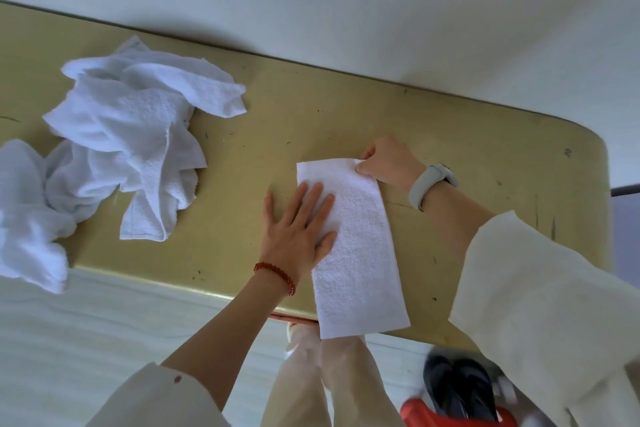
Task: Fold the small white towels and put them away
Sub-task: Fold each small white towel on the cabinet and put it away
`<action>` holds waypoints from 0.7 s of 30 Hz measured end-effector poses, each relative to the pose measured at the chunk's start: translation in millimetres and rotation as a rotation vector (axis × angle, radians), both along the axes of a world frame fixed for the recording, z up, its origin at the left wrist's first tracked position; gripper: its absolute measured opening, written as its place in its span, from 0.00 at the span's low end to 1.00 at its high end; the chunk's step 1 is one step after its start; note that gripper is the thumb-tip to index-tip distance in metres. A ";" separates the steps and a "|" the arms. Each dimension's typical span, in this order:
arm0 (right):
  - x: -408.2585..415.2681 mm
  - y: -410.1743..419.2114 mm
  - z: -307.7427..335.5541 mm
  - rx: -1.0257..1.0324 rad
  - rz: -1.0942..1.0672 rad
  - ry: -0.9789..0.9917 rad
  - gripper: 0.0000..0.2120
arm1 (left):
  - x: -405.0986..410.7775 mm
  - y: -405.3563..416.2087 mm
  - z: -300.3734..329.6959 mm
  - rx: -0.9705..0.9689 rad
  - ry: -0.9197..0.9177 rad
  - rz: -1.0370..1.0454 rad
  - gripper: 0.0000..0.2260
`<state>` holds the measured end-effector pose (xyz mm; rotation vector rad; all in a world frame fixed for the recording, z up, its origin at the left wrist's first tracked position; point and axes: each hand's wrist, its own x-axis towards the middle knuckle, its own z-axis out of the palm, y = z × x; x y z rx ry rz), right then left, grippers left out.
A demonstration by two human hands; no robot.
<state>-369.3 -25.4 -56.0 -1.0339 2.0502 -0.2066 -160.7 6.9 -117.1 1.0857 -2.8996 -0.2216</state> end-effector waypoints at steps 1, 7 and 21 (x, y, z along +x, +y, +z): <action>-2.1 -0.3 2.6 -0.013 0.013 -0.032 0.08 | -0.1 -0.1 1.0 0.009 -0.008 0.001 0.23; -13.7 4.3 19.8 -0.060 0.007 -0.200 0.03 | 0.2 0.1 3.3 0.018 -0.014 0.004 0.22; -16.2 11.3 14.2 -0.257 -0.009 -0.232 0.07 | -19.9 -35.9 31.5 0.141 0.290 0.321 0.16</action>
